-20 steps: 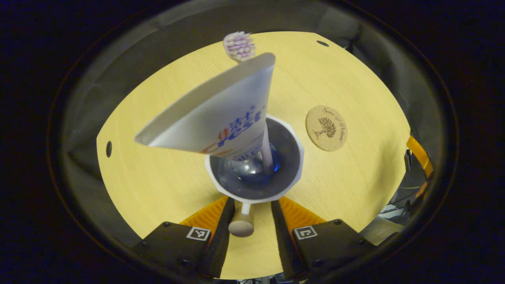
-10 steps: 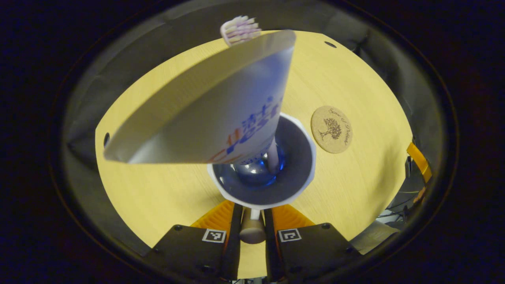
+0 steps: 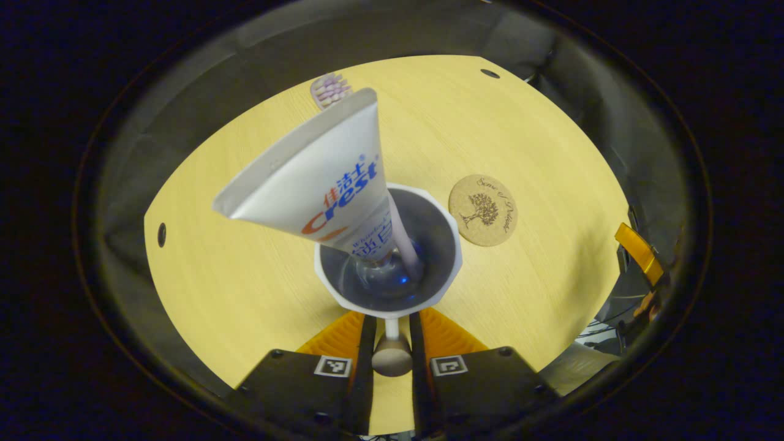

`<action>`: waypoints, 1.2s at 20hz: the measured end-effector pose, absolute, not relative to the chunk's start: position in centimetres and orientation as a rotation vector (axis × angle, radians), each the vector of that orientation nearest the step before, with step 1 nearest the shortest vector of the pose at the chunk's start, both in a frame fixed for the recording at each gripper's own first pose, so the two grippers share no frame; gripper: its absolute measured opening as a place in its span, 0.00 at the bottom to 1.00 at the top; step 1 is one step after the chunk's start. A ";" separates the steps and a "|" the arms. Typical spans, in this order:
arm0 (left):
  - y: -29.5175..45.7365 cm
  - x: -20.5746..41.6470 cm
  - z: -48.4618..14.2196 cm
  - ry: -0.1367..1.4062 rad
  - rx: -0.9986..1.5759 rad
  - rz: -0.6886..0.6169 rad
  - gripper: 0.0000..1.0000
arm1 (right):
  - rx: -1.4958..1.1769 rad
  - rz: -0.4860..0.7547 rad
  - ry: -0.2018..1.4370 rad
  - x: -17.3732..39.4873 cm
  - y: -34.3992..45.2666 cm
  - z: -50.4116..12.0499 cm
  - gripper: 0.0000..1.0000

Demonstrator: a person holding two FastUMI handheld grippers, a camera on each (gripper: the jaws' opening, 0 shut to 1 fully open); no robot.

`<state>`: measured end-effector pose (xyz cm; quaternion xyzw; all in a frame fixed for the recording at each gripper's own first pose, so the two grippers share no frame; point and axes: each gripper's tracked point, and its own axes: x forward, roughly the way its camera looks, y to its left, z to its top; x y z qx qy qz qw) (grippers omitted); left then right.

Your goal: Put the toothbrush and toothpaste on the desktop into the cup, then pick up the cup and place it on the coaster on the desktop.

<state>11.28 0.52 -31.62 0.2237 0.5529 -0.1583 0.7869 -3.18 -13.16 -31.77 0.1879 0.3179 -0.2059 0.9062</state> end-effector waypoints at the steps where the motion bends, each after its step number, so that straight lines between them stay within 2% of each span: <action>1: 0.5 11.2 -31.7 1.195 0.479 -0.336 0.29 | 0.391 -0.429 0.654 -3.4 -13.3 -31.7 0.25; 12: -1.1 11.0 -29.9 1.144 0.528 -0.362 0.29 | 0.437 -0.457 0.648 -4.5 -14.4 -32.2 0.25; 24: -10.5 10.6 -30.2 1.097 0.621 -0.511 0.29 | 0.458 -0.460 0.651 -5.3 -14.8 -32.5 0.25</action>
